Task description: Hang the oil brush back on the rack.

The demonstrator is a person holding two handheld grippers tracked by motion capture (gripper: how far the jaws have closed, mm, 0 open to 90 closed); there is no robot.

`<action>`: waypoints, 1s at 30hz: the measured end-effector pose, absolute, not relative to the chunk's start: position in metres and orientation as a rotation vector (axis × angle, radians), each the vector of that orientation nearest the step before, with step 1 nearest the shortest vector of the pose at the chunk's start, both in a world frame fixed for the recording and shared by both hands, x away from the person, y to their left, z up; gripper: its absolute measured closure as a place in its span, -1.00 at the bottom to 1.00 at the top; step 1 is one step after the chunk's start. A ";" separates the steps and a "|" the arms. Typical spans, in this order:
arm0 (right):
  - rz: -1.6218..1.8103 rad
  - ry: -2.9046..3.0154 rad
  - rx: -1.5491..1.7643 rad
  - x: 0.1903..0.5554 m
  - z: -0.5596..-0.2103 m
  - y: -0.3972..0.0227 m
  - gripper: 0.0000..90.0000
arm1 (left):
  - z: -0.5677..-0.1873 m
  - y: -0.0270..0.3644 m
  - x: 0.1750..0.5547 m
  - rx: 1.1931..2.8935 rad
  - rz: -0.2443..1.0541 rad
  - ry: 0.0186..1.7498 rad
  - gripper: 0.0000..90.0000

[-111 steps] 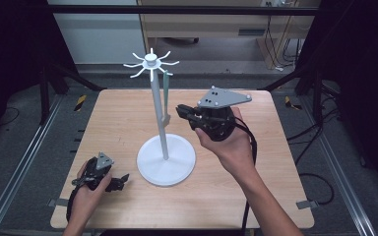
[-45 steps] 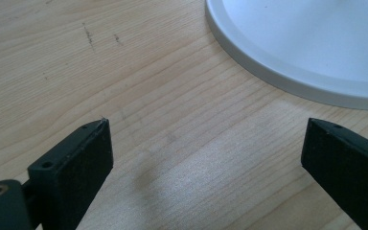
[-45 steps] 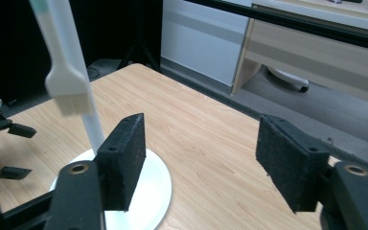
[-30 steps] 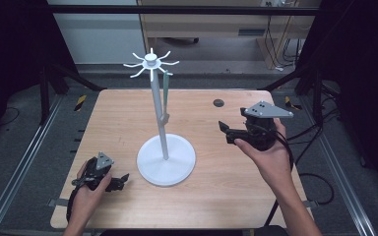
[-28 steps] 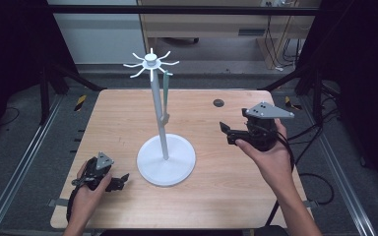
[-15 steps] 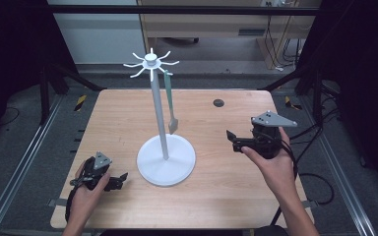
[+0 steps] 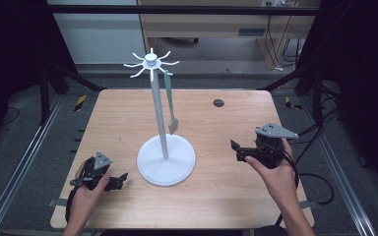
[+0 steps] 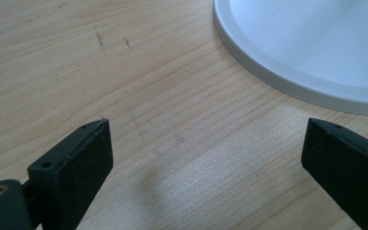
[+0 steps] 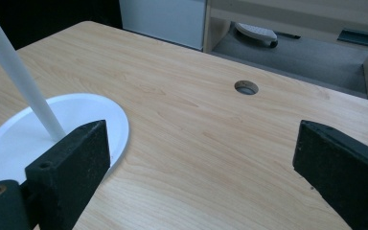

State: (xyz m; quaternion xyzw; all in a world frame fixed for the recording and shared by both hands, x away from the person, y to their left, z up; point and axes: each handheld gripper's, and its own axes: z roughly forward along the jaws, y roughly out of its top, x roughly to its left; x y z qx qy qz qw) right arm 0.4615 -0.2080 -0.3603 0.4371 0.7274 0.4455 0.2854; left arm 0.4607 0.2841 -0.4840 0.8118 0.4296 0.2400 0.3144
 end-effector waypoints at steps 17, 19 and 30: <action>1.168 1.952 1.231 0.456 -0.395 -0.218 -0.87 | -0.484 0.284 0.461 2.141 0.633 1.133 -0.93; 1.164 1.954 1.239 0.456 -0.399 -0.220 -0.87 | -0.484 0.284 0.461 2.142 0.633 1.133 -0.93; 1.147 1.969 1.255 0.459 -0.417 -0.228 -0.88 | -0.485 0.283 0.460 2.149 0.636 1.128 -0.93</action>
